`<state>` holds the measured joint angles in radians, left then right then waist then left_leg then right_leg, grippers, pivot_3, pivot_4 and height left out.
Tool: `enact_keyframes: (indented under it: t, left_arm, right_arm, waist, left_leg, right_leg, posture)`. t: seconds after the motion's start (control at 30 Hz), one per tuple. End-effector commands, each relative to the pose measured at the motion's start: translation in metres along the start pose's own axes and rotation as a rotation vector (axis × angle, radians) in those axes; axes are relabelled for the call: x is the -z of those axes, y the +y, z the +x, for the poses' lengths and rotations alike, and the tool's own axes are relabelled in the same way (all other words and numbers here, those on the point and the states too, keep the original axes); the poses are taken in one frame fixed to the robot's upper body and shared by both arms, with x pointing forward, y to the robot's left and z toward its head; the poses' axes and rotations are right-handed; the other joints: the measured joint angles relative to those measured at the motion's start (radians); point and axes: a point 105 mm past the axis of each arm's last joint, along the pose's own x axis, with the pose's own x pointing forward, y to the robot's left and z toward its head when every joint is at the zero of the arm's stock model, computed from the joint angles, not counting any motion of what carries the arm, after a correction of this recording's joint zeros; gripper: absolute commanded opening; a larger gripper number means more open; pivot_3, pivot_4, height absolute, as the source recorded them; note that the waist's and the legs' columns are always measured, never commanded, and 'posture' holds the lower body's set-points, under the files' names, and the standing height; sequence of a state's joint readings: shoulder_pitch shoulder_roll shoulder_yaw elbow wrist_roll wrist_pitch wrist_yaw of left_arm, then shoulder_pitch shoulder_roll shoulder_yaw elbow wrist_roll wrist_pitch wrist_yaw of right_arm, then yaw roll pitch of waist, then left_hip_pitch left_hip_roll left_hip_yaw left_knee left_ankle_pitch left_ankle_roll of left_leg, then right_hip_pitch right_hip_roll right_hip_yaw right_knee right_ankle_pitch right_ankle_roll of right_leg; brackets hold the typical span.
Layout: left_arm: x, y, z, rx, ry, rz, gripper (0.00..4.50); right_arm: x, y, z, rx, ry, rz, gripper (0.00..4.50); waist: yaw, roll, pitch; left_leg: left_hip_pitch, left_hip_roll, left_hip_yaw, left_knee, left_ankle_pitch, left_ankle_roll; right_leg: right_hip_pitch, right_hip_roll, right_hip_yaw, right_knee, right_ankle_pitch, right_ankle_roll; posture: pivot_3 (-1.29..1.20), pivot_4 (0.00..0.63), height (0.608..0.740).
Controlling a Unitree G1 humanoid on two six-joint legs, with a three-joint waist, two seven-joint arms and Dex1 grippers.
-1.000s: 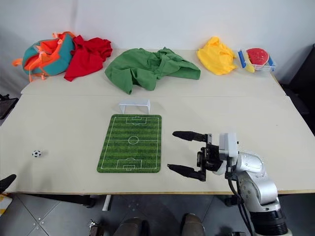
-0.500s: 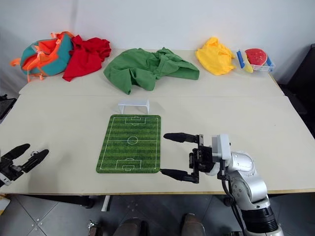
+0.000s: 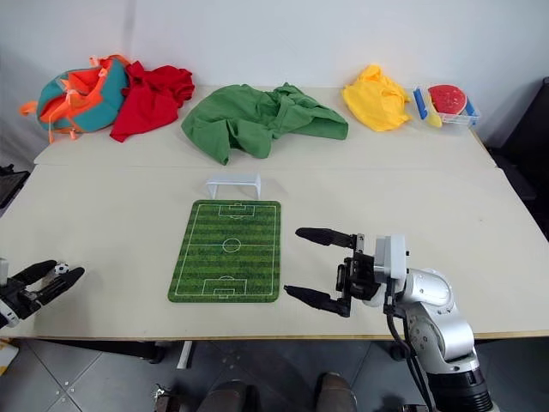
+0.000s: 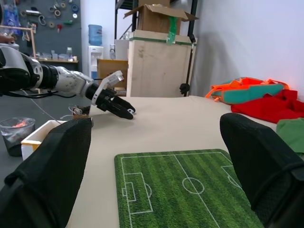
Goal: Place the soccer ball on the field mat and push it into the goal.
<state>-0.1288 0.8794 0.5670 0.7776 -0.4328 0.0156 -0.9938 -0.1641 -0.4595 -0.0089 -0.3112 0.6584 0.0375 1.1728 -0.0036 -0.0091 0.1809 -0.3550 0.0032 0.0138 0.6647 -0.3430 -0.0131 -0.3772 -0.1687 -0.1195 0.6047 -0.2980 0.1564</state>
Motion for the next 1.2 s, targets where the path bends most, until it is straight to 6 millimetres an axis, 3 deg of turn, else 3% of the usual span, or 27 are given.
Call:
enact_keyframes:
  t: [0.03, 0.23, 0.43, 0.53, 0.63, 0.77, 0.93, 1.0, 1.2]
  left_arm:
    - [-0.005, 0.006, -0.006, -0.012, 0.001, 0.012, 2.59]
    - [-0.003, 0.003, -0.011, 0.006, 0.001, 0.024, 0.88]
    - [-0.039, -0.027, 0.001, 0.191, -0.144, 0.042, 0.84]
    - [-0.066, -0.07, 0.017, 0.409, -0.159, 0.111, 0.84]
    - [-0.085, -0.128, 0.035, 0.701, -0.129, 0.203, 0.84]
    - [-0.073, -0.188, 0.048, 1.022, 0.033, 0.34, 0.84]
    - [-0.054, -0.242, 0.079, 1.246, 0.092, 0.492, 0.84]
    - [-0.051, -0.248, 0.087, 1.26, 0.09, 0.51, 0.84]
    - [-0.037, -0.239, 0.096, 1.234, 0.134, 0.583, 0.84]
  right_arm:
    - [-0.011, 0.002, -0.002, 0.002, -0.013, -0.056, 4.5]
    - [-0.01, 0.0, -0.004, 0.006, -0.006, -0.06, 4.5]
    - [-0.009, -0.005, -0.012, 0.015, 0.02, -0.076, 4.5]
    - [-0.014, -0.004, -0.021, 0.014, 0.029, -0.091, 4.5]
    - [-0.017, 0.002, -0.028, -0.009, 0.029, -0.101, 4.5]
    - [-0.008, 0.021, -0.035, -0.136, 0.082, -0.14, 4.5]
    - [0.004, 0.022, -0.051, -0.121, 0.154, -0.127, 4.5]
    - [0.006, 0.022, -0.058, -0.095, 0.185, -0.125, 4.5]
    - [0.007, 0.021, -0.074, -0.019, 0.243, -0.129, 4.5]
  waist:
    - [0.0, 0.0, 0.0]
    - [0.0, 0.0, 0.0]
    - [0.006, 0.0, 0.0]
    - [0.006, 0.0, 0.0]
    - [0.01, 0.0, 0.0]
    - [0.007, 0.002, 0.001]
    - [0.002, 0.002, 0.001]
    - [0.003, 0.002, 0.001]
    - [0.005, 0.002, 0.001]
  left_leg:
    - [0.0, 0.0, 0.0, 0.0, 0.0, 0.0]
    - [0.0, 0.0, 0.0, 0.0, 0.0, 0.0]
    - [0.0, 0.0, 0.0, 0.001, 0.0, 0.0]
    - [0.0, 0.0, 0.0, 0.001, 0.0, 0.0]
    - [-0.001, 0.0, 0.0, 0.001, 0.0, 0.0]
    - [0.0, 0.0, 0.001, 0.001, 0.0, 0.0]
    - [0.0, 0.0, 0.003, 0.002, 0.0, 0.0]
    - [0.001, 0.0, 0.003, 0.002, 0.0, 0.0]
    - [0.0, 0.001, 0.004, 0.002, 0.0, 0.0]
  right_leg:
    - [0.0, 0.0, 0.0, 0.0, 0.0, 0.0]
    - [0.0, 0.0, 0.0, 0.0, 0.0, 0.0]
    - [0.0, 0.0, 0.0, 0.0, 0.0, 0.0]
    - [0.0, 0.0, 0.0, 0.0, 0.0, 0.0]
    - [0.0, 0.0, 0.0, 0.0, 0.0, 0.0]
    - [0.001, 0.0, 0.001, 0.0, 0.0, 0.0]
    - [0.001, 0.002, 0.003, 0.0, 0.0, 0.0]
    - [0.001, 0.001, 0.003, 0.0, 0.0, 0.0]
    - [0.001, 0.002, 0.003, -0.001, 0.0, 0.0]
  posture:
    - [0.0, 0.15, 0.74]
    - [0.0, 0.15, 0.74]
    - [0.0, 0.15, 0.74]
    - [0.0, 0.15, 0.74]
    - [0.0, 0.15, 0.74]
    - [0.0, 0.15, 0.74]
    - [0.0, 0.15, 0.74]
    - [0.0, 0.15, 0.74]
    - [0.0, 0.15, 0.74]
